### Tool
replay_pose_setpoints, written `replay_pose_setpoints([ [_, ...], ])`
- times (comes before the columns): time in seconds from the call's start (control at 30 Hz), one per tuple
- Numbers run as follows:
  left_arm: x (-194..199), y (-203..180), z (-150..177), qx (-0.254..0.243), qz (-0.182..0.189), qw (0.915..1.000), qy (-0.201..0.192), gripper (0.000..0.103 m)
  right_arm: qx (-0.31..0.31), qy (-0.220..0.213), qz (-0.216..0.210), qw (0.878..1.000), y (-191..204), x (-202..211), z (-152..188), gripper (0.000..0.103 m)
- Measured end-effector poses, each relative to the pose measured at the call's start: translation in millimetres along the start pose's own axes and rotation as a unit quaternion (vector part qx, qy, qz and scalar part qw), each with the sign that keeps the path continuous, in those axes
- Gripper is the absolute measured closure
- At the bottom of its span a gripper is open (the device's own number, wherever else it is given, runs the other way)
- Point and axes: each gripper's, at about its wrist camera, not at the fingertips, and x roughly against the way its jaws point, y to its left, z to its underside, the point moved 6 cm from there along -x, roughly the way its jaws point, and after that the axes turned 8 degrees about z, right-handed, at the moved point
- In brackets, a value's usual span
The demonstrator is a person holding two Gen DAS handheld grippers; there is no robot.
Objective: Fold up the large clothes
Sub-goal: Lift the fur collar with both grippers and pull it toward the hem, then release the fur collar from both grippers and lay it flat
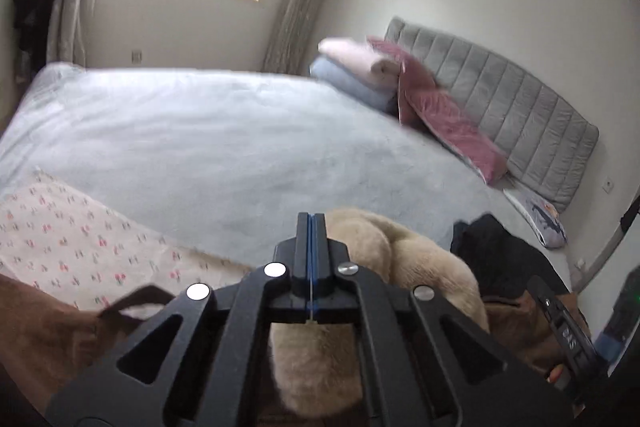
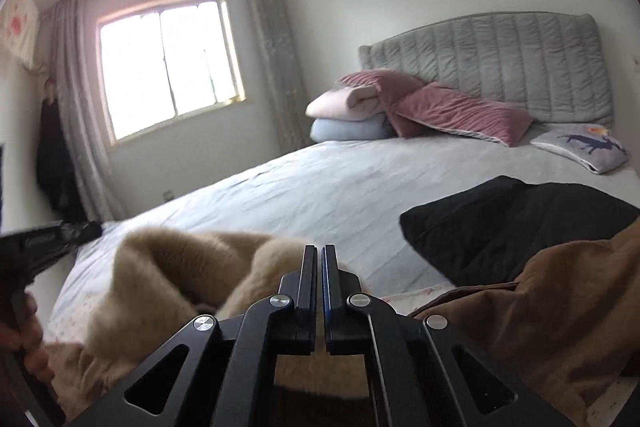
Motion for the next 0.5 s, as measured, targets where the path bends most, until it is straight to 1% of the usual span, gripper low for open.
replay_pose_setpoints([
  [0.03,-11.9,9.7,9.1,0.004,-0.015,0.9995,0.028,0.103,-0.003,0.04,-0.009,0.999,-2.2,-15.4,3.0,0.101],
  [0.07,-19.0,15.2,15.8,0.0,-0.024,0.9988,0.043,0.103,-0.007,0.065,-0.007,0.998,-5.4,-27.4,6.3,0.1],
  [0.13,-29.2,19.2,24.0,-0.001,-0.027,0.9973,0.068,0.1,0.008,0.084,-0.001,0.996,-5.5,-40.4,9.0,0.098],
  [0.17,-35.2,18.6,24.7,-0.004,-0.028,0.9963,0.081,0.086,0.015,0.087,-0.003,0.996,-3.2,-44.2,7.7,0.096],
  [0.2,-39.2,14.6,28.5,-0.012,-0.03,0.9953,0.091,0.059,0.025,0.093,-0.006,0.995,1.6,-49.7,5.9,0.084],
  [0.23,-44.2,9.4,28.0,-0.025,-0.038,0.9943,0.096,0.046,0.031,0.1,-0.01,0.994,7.0,-54.5,3.4,0.076],
  [0.27,-51.0,4.0,25.8,-0.045,-0.045,0.993,0.1,0.035,0.036,0.106,-0.022,0.994,15.0,-61.6,0.6,0.06],
  [0.3,-58.6,-2.4,23.4,-0.067,-0.051,0.9911,0.103,0.035,0.045,0.116,-0.034,0.992,24.4,-68.9,-0.2,0.046],
  [0.37,-78.0,-14.2,21.9,-0.108,-0.059,0.9849,0.122,0.033,0.068,0.139,-0.054,0.987,44.9,-85.8,3.7,0.043],
  [0.4,-87.6,-17.9,20.9,-0.123,-0.067,0.9813,0.133,0.033,0.083,0.158,-0.064,0.982,55.6,-98.6,8.0,0.043],
  [0.47,-112.4,-18.2,23.4,-0.144,-0.085,0.9736,0.155,0.033,0.104,0.178,-0.064,0.976,70.0,-117.1,18.9,0.043],
  [0.5,-122.2,-12.6,24.7,-0.147,-0.093,0.9707,0.166,0.033,0.12,0.187,-0.059,0.973,75.4,-129.8,23.9,0.042],
])
